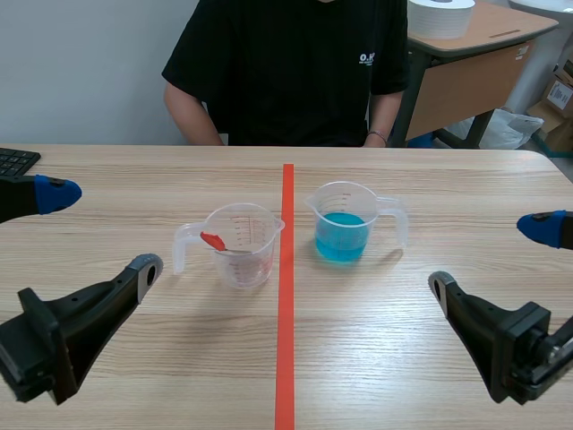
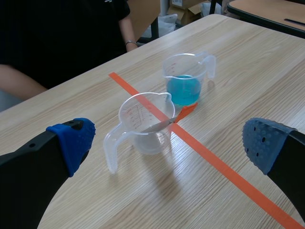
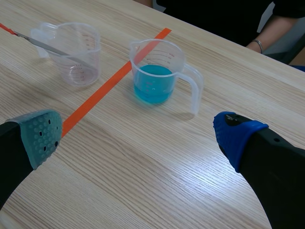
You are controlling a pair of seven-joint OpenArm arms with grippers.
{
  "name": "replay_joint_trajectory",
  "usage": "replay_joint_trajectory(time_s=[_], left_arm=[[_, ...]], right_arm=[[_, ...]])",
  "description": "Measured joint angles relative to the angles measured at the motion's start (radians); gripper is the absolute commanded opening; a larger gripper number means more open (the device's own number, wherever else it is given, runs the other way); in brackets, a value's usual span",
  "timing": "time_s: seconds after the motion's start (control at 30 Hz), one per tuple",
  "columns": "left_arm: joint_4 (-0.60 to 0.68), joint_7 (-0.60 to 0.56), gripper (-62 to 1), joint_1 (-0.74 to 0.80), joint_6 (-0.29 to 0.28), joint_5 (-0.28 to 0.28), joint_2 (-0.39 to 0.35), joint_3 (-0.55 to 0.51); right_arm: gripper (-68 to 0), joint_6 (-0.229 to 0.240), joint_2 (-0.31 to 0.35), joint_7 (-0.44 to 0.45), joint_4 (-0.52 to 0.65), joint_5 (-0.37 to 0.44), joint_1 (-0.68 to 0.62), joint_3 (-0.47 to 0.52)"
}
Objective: Do the redox reaction experiment.
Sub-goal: 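Lift the metal plate out of the left beaker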
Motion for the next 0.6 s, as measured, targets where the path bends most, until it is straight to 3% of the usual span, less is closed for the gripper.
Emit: replay_joint_trajectory(time_s=[0.33, 0.6], left_arm=[[0.0, -0.009, 1.4, 0.04, 0.048, 0.0, 0.0, -0.031], [0.0, -0.004, 1.4, 0.261, 0.206, 0.0, 0.0, -0.146]], right_arm=[[0.4, 0.007, 0.008, 0.013, 0.0, -0.05, 0.032, -0.006], [0.4, 0.009, 0.072, 0.015, 0.0, -0.09, 0.111, -0.143]])
